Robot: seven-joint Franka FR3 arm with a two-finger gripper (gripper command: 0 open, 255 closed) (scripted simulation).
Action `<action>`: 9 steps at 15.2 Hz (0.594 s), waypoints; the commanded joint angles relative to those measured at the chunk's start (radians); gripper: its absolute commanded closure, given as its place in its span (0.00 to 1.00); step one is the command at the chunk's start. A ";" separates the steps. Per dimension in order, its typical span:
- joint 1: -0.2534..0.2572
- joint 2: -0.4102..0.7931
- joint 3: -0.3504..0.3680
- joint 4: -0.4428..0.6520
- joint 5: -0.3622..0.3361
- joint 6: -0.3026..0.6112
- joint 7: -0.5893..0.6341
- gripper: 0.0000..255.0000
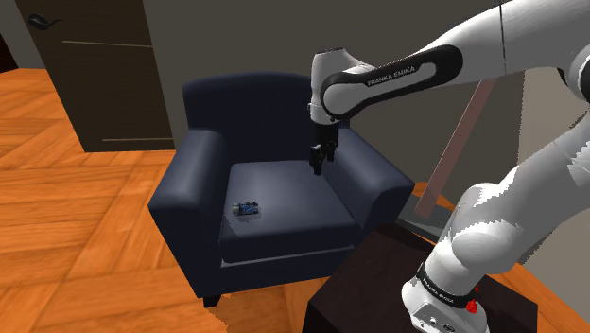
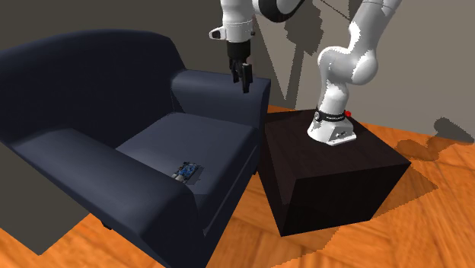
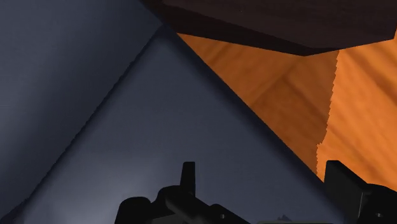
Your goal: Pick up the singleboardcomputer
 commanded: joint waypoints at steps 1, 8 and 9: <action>0.009 0.070 0.000 0.026 0.001 0.052 -0.030 0.00; 0.033 0.329 0.009 0.152 0.007 0.205 -0.131 0.00; 0.036 0.366 0.012 0.175 0.008 0.222 -0.144 0.00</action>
